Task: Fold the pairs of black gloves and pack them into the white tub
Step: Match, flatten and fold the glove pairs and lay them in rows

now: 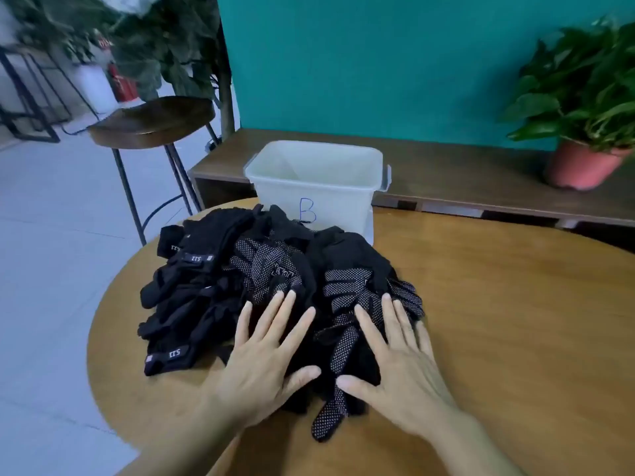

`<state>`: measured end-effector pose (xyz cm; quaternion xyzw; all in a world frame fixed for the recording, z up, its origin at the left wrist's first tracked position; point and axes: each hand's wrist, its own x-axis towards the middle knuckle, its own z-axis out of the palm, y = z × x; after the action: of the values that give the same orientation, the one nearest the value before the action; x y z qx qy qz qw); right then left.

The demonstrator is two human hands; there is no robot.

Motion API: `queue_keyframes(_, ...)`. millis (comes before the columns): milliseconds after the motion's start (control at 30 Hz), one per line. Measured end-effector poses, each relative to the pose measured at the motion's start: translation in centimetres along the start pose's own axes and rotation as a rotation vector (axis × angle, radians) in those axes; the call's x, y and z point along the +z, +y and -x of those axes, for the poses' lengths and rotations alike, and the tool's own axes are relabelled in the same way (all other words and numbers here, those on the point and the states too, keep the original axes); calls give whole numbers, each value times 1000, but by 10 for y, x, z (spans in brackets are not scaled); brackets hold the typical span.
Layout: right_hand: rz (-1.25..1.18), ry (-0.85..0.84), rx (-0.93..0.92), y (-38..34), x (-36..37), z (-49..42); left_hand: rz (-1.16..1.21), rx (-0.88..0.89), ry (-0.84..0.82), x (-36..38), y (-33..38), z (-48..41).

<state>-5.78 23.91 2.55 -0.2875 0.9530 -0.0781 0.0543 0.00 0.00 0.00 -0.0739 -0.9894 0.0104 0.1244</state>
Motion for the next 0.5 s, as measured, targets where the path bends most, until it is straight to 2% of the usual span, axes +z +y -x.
queue_keyframes(100,32,-4,19,-13,8,6,-87,118,-51,1,3,23)
queue_keyframes(167,95,70,37,-19,24,7,-141,186,-63,10,3,30)
queue_keyframes(267,111,73,164,-23,47,-7,-172,142,-38,18,-4,15)
queue_keyframes(367,71,101,223,-34,59,-30,-152,98,-57,23,-5,-10)
queue_keyframes(500,4,129,311,-39,63,-66,-148,2,-5,34,-12,-40)
